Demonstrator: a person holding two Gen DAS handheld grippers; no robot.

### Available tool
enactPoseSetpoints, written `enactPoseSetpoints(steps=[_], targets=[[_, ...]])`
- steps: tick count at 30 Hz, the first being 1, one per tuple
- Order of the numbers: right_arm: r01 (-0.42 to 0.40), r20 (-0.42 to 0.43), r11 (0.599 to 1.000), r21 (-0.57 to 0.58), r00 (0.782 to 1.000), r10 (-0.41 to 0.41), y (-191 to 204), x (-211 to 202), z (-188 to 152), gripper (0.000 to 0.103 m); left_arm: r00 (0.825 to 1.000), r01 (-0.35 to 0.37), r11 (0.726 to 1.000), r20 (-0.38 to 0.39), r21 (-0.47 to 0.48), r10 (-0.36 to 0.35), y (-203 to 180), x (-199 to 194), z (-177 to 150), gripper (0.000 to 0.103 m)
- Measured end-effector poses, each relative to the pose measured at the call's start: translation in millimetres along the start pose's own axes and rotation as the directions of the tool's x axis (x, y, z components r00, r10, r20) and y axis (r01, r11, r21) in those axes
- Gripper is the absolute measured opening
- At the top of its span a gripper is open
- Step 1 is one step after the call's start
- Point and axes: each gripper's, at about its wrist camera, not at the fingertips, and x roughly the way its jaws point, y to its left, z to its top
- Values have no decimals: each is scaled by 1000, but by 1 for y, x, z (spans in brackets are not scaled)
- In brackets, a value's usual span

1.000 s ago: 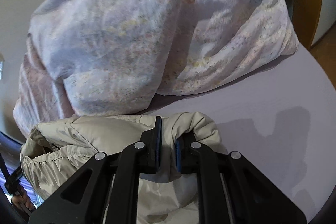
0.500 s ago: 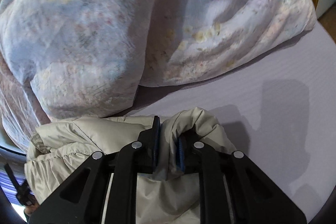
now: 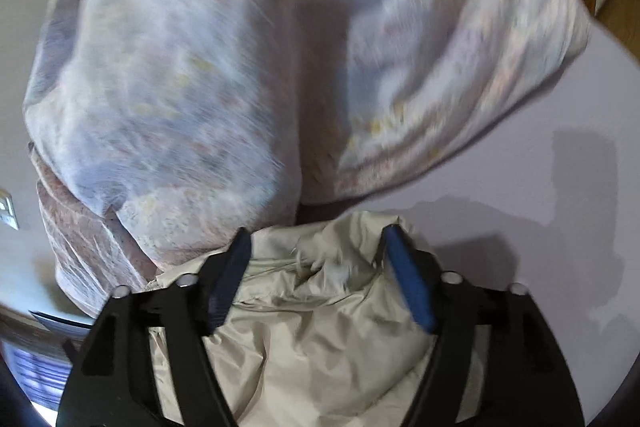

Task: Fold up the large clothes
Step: 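Open both tools and release the folded hem onto the jacket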

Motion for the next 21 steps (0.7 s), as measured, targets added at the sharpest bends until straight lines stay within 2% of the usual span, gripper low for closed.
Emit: enactPoseSetpoints(steps=[3,4,5,7,10,14,18,21], targets=[[-12,-22,997,-72,1000,11,20,-4,-9,74,1000,-15,1000,26,12,15,-4,-9,3,73],[-18,-36,995,-101,999,15,32,-2,-16,74,999,-28,999,42,18,27,-5,-14,4,81],[-27,-55,992,-127,998,20,39,-1,-22,74,997,-43,999,63,27,41,-7,-19,4,84],[-45,-108,981,-188,994,25,58,7,-39,74,996,-41,998,77,40,38,-10,-26,5,84],[-37,-156,958,-284,988,-8,81,21,-61,72,996,-29,998,81,62,24,-16,-33,2,84],[-23,-216,947,-322,975,-50,98,46,-75,63,997,-9,995,74,100,1,-28,-36,-8,84],[20,-220,936,-353,970,-104,105,62,-75,59,997,15,992,70,122,-23,-38,-37,-16,84],[37,-234,932,-360,964,-128,108,76,-76,44,997,27,991,65,131,-36,-45,-37,-21,84]])
